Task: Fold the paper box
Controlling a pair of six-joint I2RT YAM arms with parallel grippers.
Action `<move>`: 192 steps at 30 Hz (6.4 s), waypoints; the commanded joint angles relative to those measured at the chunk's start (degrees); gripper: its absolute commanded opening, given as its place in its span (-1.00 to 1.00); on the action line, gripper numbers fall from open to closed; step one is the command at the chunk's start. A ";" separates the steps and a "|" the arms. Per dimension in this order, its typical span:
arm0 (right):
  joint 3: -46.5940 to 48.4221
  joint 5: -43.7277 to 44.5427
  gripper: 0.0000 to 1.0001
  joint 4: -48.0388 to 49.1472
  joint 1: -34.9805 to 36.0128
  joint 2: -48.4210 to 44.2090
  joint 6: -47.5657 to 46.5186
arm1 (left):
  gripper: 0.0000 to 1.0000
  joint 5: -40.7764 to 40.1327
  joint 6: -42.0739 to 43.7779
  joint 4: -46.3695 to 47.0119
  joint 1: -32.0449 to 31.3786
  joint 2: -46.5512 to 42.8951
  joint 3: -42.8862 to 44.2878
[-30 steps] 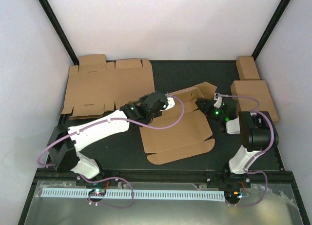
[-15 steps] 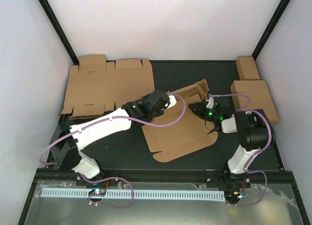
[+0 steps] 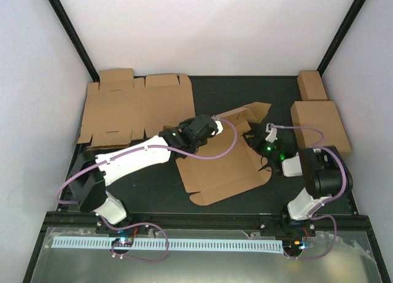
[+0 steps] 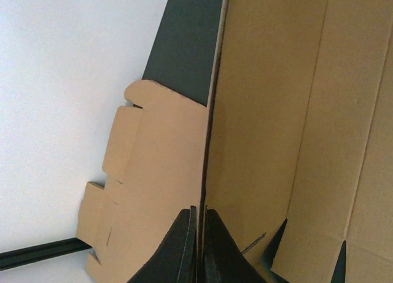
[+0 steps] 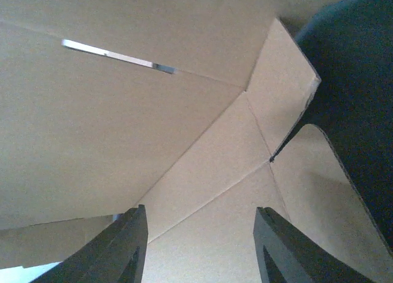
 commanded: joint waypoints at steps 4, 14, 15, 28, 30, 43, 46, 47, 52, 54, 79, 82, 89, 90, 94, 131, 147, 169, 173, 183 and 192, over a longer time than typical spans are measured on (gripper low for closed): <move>-5.48 0.26 0.11 4.62 -1.84 -10.58 -1.44 | -0.97 -1.72 -0.03 -1.58 -0.55 2.88 0.40; -1.07 3.62 0.54 -17.44 2.40 -32.92 8.17 | -0.95 -5.84 0.46 -1.10 -1.56 5.71 0.11; 0.36 4.73 0.56 -19.64 3.19 -34.41 8.49 | -0.95 -6.31 0.59 -1.06 -1.69 6.12 0.05; 19.98 10.09 0.60 -41.18 6.90 -26.07 13.98 | -0.94 -14.27 3.60 3.62 -3.98 7.54 -2.54; 19.35 11.42 0.58 -39.64 8.00 -25.85 16.45 | -0.93 -14.67 3.51 3.53 -4.12 8.02 -2.36; 21.52 7.58 -0.30 -30.38 10.57 -18.45 22.45 | -0.76 -13.14 2.72 2.31 -4.47 7.81 -2.61; 21.56 7.22 -0.62 -29.48 10.57 -17.31 22.61 | -0.66 -11.85 2.57 1.33 -4.62 7.46 -2.36; 21.45 6.89 -0.69 -28.88 10.57 -17.04 22.81 | -0.60 -10.95 2.32 0.70 -4.75 7.30 -2.15; 21.00 6.58 -0.90 -27.56 10.58 -16.32 22.68 | 0.16 -2.14 -3.74 -8.59 -4.78 5.01 2.44; 20.90 6.75 -0.92 -27.40 10.61 -16.47 22.07 | 0.45 4.02 -6.10 -11.74 -4.69 3.07 4.79; 18.81 3.45 -0.93 -25.00 10.57 -16.30 18.71 | 0.95 55.81 -17.58 -31.18 17.83 20.64 42.27; 18.78 3.19 -0.91 -24.74 10.54 -16.26 18.49 | 0.87 55.64 -16.82 -32.55 18.11 23.52 44.12; 18.78 3.28 -0.87 -24.17 10.55 -15.33 18.52 | 0.61 56.54 -15.43 -34.00 18.19 26.47 45.61; 18.78 3.40 -0.86 -24.21 10.56 -15.11 18.48 | 0.61 57.02 -15.20 -34.16 18.23 26.48 45.44; 18.87 3.54 -0.82 -23.89 10.53 -14.00 18.17 | 0.61 58.80 -14.23 -34.41 18.19 26.36 44.16; 15.00 5.55 -0.46 -21.58 9.62 -16.46 12.95 | 0.26 54.58 -13.74 -34.97 18.83 24.69 40.21; 8.97 9.94 -0.97 -35.06 0.13 -23.38 -5.14 | 0.23 54.67 -16.22 -32.20 16.74 19.97 33.73; 10.47 13.67 -0.97 -26.04 0.59 -0.73 -0.63 | 0.22 53.49 -17.66 -31.54 15.49 18.30 30.90; 11.50 13.34 -0.97 -24.52 0.56 2.55 -0.16 | 0.22 53.58 -17.59 -31.45 15.43 18.55 30.66; 12.37 8.01 -0.97 -13.98 0.64 7.78 2.27 | 0.22 53.68 -17.38 -31.45 15.25 18.66 30.16; 16.85 7.07 -0.97 -16.76 0.64 10.91 3.15 | 0.21 53.74 -17.27 -31.64 14.98 18.39 29.95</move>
